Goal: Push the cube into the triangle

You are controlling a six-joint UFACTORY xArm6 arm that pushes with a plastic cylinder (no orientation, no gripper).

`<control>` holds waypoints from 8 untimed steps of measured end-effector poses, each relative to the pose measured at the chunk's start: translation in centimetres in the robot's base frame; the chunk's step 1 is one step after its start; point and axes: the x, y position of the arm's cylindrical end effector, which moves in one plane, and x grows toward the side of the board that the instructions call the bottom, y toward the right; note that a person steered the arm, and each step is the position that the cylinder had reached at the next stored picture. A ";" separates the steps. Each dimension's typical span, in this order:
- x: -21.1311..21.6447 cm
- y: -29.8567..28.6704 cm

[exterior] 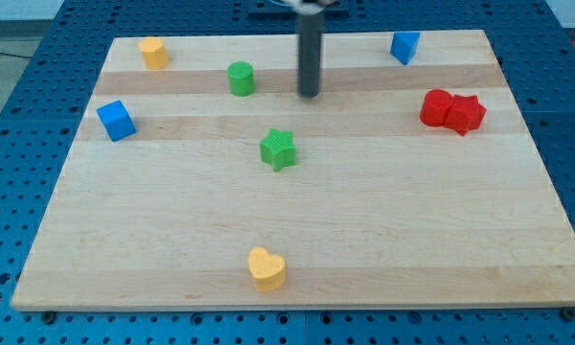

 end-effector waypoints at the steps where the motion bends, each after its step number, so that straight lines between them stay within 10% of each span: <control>1: 4.7 -10.6; 3: 7.1 -28.5; 8: -5.4 -17.6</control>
